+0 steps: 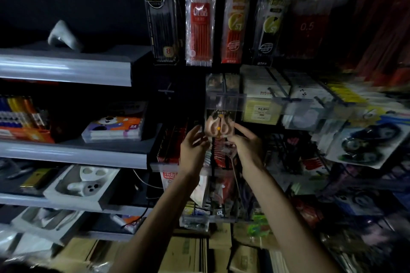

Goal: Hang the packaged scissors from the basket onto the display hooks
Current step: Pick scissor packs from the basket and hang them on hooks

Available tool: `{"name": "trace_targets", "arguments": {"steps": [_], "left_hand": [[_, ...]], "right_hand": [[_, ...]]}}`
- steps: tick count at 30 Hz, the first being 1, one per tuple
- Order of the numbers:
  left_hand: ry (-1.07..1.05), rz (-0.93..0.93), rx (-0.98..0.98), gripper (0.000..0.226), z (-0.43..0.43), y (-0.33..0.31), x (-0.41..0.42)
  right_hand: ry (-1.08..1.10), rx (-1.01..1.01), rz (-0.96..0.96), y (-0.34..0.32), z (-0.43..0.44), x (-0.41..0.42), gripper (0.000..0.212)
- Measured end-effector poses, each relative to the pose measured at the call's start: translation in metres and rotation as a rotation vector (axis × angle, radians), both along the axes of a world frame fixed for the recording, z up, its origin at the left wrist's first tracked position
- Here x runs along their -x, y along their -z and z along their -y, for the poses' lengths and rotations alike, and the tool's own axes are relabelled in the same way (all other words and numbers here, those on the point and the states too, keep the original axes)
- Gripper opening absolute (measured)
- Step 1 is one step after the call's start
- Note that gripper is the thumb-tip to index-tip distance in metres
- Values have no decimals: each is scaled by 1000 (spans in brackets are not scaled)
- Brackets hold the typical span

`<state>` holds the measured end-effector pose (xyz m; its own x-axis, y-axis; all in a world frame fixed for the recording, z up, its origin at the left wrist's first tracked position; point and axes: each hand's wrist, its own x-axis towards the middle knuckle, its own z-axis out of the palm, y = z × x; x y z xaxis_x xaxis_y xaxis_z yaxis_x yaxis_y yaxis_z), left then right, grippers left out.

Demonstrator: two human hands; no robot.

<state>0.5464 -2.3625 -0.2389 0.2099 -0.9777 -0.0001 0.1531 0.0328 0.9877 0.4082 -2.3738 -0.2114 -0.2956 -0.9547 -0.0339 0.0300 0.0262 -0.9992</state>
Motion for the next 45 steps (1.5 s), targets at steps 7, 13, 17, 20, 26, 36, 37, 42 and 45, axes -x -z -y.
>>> {"name": "trace_targets", "arguments": {"steps": [7, 13, 17, 20, 26, 36, 37, 42, 45], "left_hand": [[8, 10, -3, 58, 9, 6, 2], [19, 48, 24, 55, 7, 11, 1], [14, 60, 13, 57, 13, 13, -1], [5, 67, 17, 56, 11, 13, -1], [23, 92, 98, 52, -15, 7, -5], [224, 205, 68, 34, -111, -4, 15], [251, 232, 61, 31, -118, -3, 19], [201, 412, 95, 9, -130, 12, 27], [125, 390, 125, 18, -129, 12, 22]], "right_hand": [[-12, -30, 6, 3, 11, -2, 49], [-48, -50, -3, 7, 13, -3, 55], [-41, -58, -24, 9, 14, -3, 54], [-37, -46, -15, 11, 12, -4, 55], [111, -7, 43, 14, -3, 4, 42], [287, 149, -22, 27, -46, 9, 10], [296, 154, -19, 26, -47, 9, 12], [271, 142, -3, 23, -58, 5, 17], [152, 107, 63, 11, -70, 8, 19]]}}
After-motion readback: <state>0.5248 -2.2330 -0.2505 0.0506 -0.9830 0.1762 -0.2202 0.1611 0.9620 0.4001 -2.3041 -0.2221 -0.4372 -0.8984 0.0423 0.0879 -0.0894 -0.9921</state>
